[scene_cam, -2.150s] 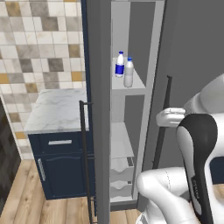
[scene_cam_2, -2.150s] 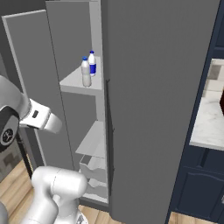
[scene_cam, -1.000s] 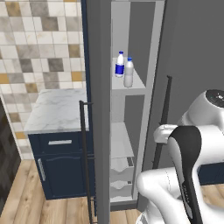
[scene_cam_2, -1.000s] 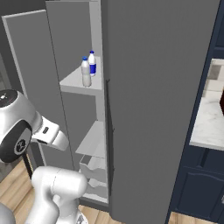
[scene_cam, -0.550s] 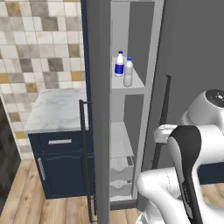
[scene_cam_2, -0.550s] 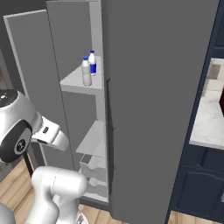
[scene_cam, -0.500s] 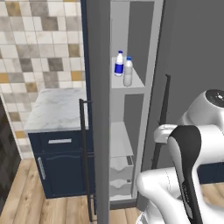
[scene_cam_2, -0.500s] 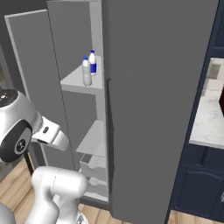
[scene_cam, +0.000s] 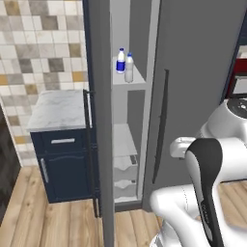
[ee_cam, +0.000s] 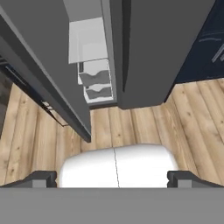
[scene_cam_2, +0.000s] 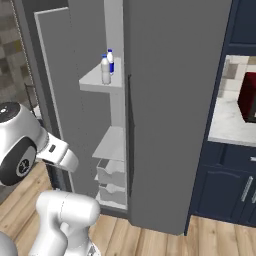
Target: Take the bottled waters from the counter and place them in the freezer to freeze. Close the freezer door after placing the bottles.
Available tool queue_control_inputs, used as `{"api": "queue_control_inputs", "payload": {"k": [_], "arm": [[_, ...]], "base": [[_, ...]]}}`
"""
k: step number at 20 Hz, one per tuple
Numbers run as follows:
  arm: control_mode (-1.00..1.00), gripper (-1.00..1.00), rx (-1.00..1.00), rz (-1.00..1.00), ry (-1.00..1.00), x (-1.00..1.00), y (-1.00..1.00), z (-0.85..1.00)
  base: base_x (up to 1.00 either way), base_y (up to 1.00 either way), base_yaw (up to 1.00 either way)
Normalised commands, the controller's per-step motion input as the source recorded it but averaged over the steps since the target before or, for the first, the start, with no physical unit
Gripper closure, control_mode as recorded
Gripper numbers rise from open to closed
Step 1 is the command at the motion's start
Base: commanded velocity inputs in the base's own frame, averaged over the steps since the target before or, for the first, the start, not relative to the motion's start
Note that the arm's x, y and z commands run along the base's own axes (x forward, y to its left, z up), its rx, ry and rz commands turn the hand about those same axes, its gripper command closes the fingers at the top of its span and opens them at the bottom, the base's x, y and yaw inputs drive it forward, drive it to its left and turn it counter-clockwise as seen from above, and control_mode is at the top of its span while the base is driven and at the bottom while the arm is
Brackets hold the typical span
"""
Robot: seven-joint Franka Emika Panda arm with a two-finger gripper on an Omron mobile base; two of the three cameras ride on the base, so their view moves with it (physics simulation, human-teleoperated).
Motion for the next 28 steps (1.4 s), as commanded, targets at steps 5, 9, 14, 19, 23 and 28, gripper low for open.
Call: {"api": "queue_control_inputs", "payload": {"k": [5, 9, 14, 19, 23, 28], "arm": [[1.00, -1.00, 0.00, 0.00, 0.00, 0.00, 0.00, 0.00], [1.00, -1.00, 0.00, 0.00, 0.00, 0.00, 0.00, 0.00], [1.00, -1.00, 0.00, 0.00, 0.00, 0.00, 0.00, 0.00], [1.00, -1.00, 0.00, 0.00, 0.00, 0.00, 0.00, 0.00], [1.00, -1.00, 0.00, 0.00, 0.00, 0.00, 0.00, 0.00], [1.00, -1.00, 0.00, 0.00, 0.00, 0.00, 0.00, 0.00]], "base": [[-0.38, 0.26, -0.05], [-0.02, 0.53, 0.00], [0.00, 0.55, 0.00], [0.08, 0.50, -0.06], [0.15, 0.39, -0.08], [0.17, 0.21, -0.07]]}}
